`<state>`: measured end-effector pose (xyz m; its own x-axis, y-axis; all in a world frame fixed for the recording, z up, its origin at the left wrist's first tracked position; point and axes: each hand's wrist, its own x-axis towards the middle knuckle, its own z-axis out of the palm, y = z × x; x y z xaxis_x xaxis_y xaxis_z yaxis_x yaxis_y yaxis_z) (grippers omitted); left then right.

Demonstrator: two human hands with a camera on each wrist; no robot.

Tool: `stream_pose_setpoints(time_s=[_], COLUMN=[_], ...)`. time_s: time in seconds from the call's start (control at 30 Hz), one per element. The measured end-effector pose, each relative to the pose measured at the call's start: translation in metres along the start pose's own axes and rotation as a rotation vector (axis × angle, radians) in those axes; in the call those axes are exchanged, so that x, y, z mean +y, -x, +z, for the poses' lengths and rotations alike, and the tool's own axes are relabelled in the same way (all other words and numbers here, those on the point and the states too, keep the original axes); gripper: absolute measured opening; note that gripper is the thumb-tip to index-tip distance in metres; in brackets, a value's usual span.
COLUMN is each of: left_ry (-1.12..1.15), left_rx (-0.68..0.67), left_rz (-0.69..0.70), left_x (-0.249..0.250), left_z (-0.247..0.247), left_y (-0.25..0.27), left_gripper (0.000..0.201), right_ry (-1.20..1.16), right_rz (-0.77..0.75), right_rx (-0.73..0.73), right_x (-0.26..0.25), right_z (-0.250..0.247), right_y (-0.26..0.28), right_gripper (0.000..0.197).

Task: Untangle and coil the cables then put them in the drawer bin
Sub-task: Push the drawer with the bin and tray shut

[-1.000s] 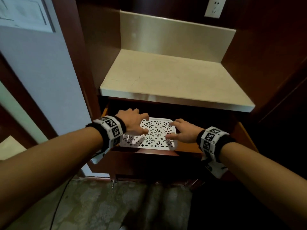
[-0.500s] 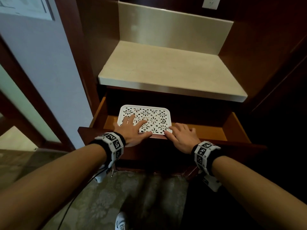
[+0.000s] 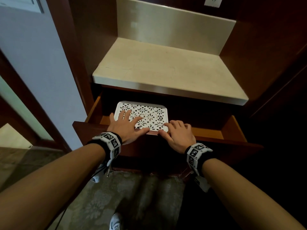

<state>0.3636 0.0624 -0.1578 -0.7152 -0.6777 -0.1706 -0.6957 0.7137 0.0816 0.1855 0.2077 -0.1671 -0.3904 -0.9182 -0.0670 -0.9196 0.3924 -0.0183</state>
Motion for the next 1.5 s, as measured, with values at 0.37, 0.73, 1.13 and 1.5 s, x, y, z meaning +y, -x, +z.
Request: stream_pose_setpoints(time_s=[0.37, 0.73, 1.13, 1.5], left_ry=[0.002, -0.015, 0.011, -0.189], left_rx=[0.016, 0.109, 0.131, 0.163], left_rz=[0.004, 0.006, 0.016, 0.237], left_x=[-0.003, -0.008, -0.009, 0.006], left_z=[-0.005, -0.009, -0.015, -0.050], left_y=[-0.034, -0.076, -0.103, -0.120], left_gripper=[0.079, 0.080, 0.079, 0.114], right_ry=[0.006, -0.001, -0.003, -0.012], right_rz=[0.030, 0.097, 0.079, 0.050], right_rx=[0.044, 0.149, 0.156, 0.095], right_x=[0.007, 0.012, 0.023, 0.058], right_z=[-0.002, -0.004, -0.008, -0.031], right_y=[-0.030, -0.065, -0.089, -0.090], right_gripper=[0.066, 0.083, 0.091, 0.108])
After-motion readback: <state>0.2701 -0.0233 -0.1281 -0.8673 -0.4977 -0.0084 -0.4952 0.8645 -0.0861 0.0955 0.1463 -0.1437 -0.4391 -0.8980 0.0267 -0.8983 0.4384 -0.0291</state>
